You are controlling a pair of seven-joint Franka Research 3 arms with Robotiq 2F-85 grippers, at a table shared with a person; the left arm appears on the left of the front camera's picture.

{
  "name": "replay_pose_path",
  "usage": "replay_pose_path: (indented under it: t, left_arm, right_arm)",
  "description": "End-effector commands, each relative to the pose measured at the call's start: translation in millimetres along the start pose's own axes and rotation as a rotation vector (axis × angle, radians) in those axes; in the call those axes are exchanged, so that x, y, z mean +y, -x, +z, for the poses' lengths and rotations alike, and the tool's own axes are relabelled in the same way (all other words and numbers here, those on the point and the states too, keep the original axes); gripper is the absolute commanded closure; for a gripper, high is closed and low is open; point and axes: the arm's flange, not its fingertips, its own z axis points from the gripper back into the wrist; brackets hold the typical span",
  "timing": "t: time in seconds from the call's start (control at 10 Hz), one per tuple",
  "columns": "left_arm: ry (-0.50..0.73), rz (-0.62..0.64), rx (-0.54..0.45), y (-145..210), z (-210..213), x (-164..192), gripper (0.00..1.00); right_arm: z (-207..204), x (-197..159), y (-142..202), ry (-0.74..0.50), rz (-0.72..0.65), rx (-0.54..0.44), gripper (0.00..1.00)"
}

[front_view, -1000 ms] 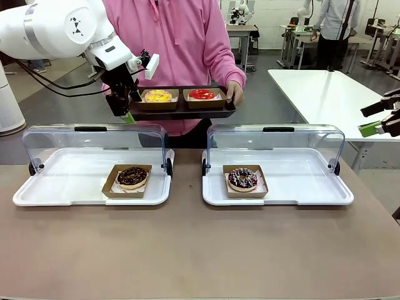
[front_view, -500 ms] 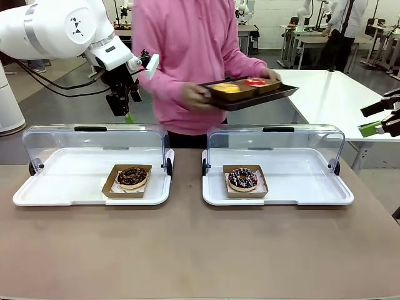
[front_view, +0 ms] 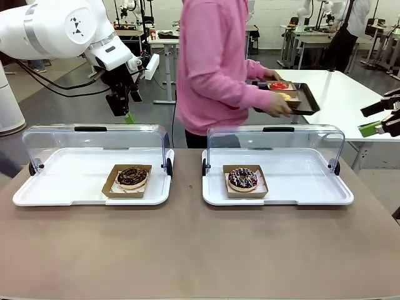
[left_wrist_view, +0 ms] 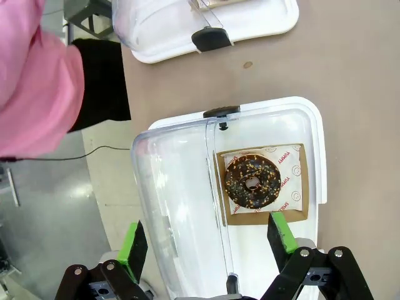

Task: Provide the desired donut to the person.
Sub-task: Place the picked Paper togo box onto the Handle tray extended by the person.

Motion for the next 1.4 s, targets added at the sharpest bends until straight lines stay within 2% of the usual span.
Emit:
replay_pose_path:
  t: [0.0,0.2,0.3,0.7,0.9,1.3]
  left_arm:
    - [0.155,0.085,-0.078,27,25,3,0.0]
    - [0.231,0.213,-0.242,117,86,-26,0.0]
    - [0.175,0.297,-0.271,152,106,-48,0.0]
    - [0.162,0.486,-0.48,261,130,-124,0.0]
    - [0.096,0.564,-0.535,294,119,-149,0.0]
    - [0.033,0.646,-0.591,325,100,-190,0.0]
  right_arm:
    - [0,0,2,-0.01,0.006,-0.005,0.0]
    - [0,0,2,-0.01,0.006,-0.005,0.0]
    - [0,0,2,-0.01,0.006,-0.005,0.0]
    - [0,0,2,-0.01,0.006,-0.005,0.0]
    - [0,0,2,-0.01,0.006,-0.005,0.0]
    - [0,0,2,-0.01,0.006,-0.005,0.0]
